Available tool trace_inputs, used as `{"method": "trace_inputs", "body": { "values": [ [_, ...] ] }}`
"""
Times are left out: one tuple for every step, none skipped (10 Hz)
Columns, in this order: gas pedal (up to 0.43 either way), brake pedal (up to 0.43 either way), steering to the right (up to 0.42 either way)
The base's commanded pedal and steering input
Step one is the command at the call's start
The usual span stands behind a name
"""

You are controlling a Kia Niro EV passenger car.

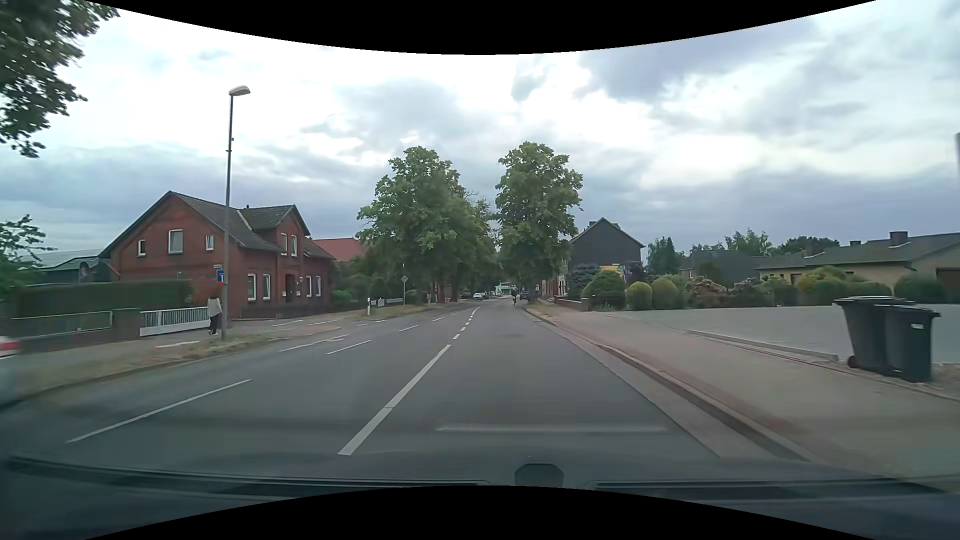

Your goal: Follow the waypoints while adhering to traffic rules and regulations

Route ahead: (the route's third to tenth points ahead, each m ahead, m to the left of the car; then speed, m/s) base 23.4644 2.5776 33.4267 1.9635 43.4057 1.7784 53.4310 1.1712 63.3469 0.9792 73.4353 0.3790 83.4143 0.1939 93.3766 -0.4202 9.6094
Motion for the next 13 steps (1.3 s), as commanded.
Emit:
{"method": "trace_inputs", "body": {
  "values": [
    [0.087,0.0,-0.01],
    [0.087,0.0,-0.01],
    [0.039,0.0,-0.01],
    [0.028,0.0,-0.011],
    [0.028,0.0,-0.011],
    [0.0,0.0,-0.011],
    [0.0,0.0,-0.011],
    [0.0,0.0,-0.009],
    [0.0,0.0,-0.008],
    [0.0,0.0,-0.005],
    [0.0,0.0,-0.003],
    [0.0,0.0,-0.003],
    [0.0,0.0,-0.003]
  ]
}}
